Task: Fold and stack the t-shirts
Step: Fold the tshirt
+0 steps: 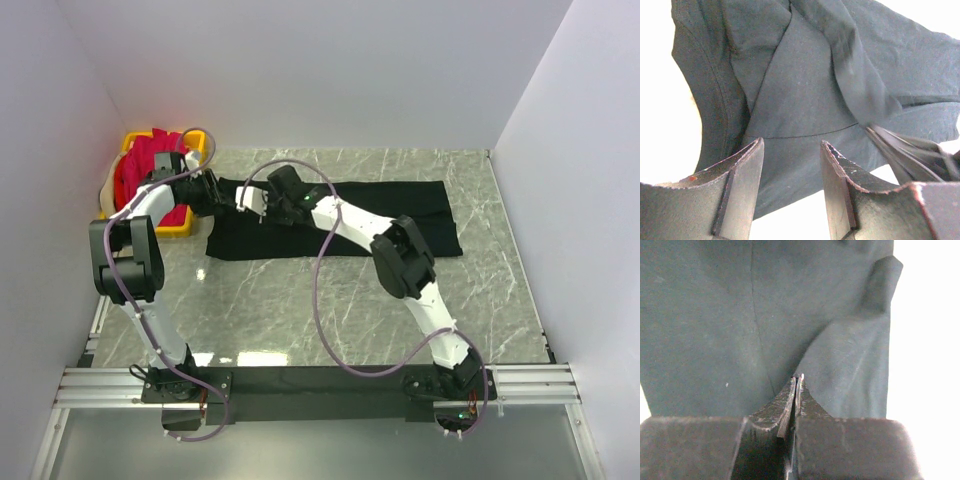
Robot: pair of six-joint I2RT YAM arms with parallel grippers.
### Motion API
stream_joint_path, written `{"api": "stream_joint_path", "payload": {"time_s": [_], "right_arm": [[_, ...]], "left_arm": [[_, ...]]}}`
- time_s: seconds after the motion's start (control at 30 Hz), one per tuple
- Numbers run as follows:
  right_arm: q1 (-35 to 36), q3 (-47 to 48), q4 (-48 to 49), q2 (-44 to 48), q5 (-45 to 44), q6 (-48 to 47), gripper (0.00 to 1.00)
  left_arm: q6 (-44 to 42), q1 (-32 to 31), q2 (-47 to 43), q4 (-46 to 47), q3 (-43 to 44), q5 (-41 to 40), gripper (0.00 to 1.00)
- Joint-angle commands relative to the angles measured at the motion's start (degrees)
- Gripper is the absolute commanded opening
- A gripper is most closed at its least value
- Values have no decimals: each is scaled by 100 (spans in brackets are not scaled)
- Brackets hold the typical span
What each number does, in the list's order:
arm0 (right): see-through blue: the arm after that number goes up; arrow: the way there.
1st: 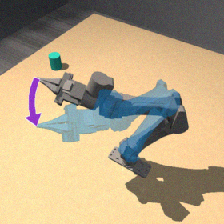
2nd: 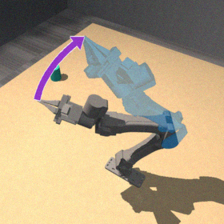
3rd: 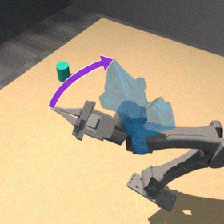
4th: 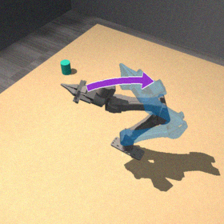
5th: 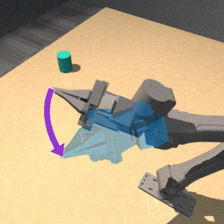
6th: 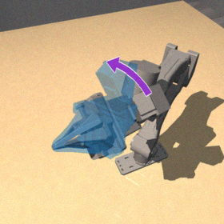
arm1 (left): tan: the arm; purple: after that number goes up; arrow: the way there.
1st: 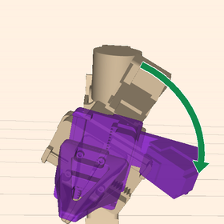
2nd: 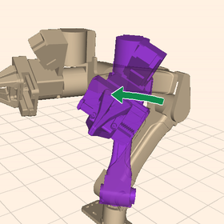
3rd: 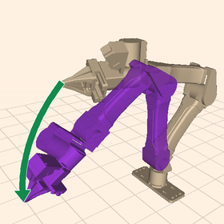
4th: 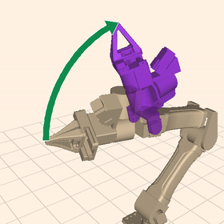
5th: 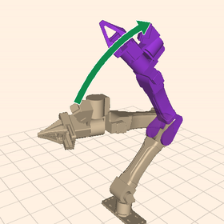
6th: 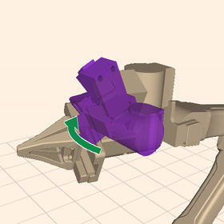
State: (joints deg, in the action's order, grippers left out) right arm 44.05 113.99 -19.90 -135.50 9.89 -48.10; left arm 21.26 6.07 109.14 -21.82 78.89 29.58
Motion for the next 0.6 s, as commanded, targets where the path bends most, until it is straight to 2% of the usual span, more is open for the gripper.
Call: {"api": "stream_joint_path", "payload": {"time_s": [0.0,0.2,0.37,0.57], "right_arm": [[-20,-254,321,850,320,-103,0],[-160,-598,294,947,330,-183,0],[-590,-413,223,885,575,177,0],[-758,-44,-181,622,777,187,0]], "left_arm": [[-34,-18,2,47,214,-84,54],[-86,-18,-42,29,232,-137,54],[-165,-26,-112,213,65,-23,54],[-438,-18,-157,1178,82,713,54]]}}
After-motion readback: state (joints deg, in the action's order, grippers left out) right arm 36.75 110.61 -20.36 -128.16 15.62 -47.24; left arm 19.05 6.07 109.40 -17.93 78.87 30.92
